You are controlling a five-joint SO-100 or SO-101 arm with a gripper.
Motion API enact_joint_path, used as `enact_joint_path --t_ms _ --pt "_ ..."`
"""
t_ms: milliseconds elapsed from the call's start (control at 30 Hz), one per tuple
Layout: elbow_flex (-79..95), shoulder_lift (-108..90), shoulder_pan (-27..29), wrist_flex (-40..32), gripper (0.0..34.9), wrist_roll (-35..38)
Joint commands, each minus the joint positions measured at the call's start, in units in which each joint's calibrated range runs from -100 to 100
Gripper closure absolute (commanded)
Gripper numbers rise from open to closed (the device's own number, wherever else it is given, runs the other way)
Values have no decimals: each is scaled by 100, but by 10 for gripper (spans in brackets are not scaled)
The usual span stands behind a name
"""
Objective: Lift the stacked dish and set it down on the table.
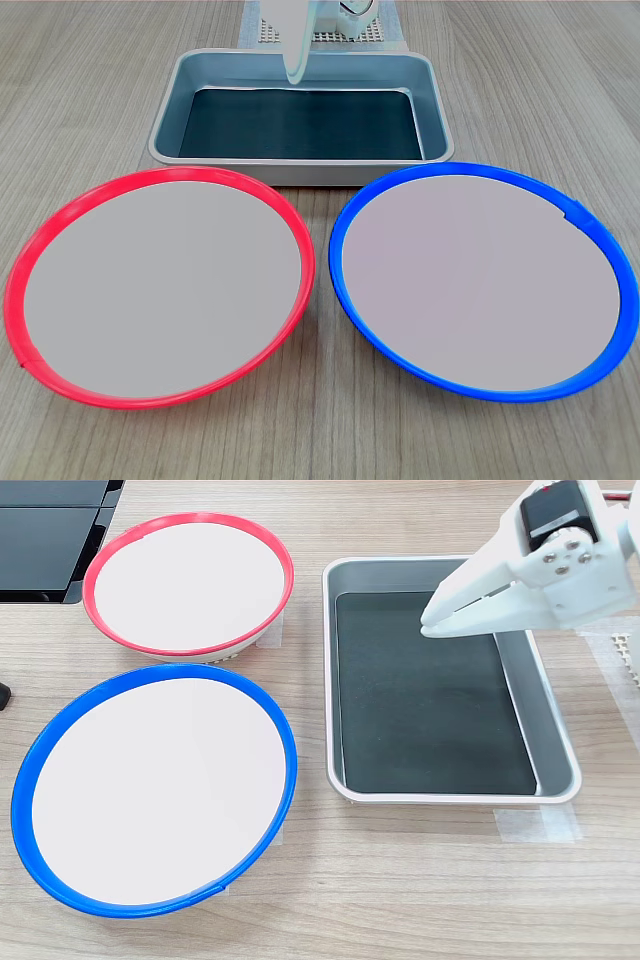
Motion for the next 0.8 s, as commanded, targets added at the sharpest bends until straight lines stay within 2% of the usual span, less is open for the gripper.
enact_joint_path --t_ms 0,767 --pt "0 -17 3 11 346 20" --pt "0 -17 3 11 346 20"
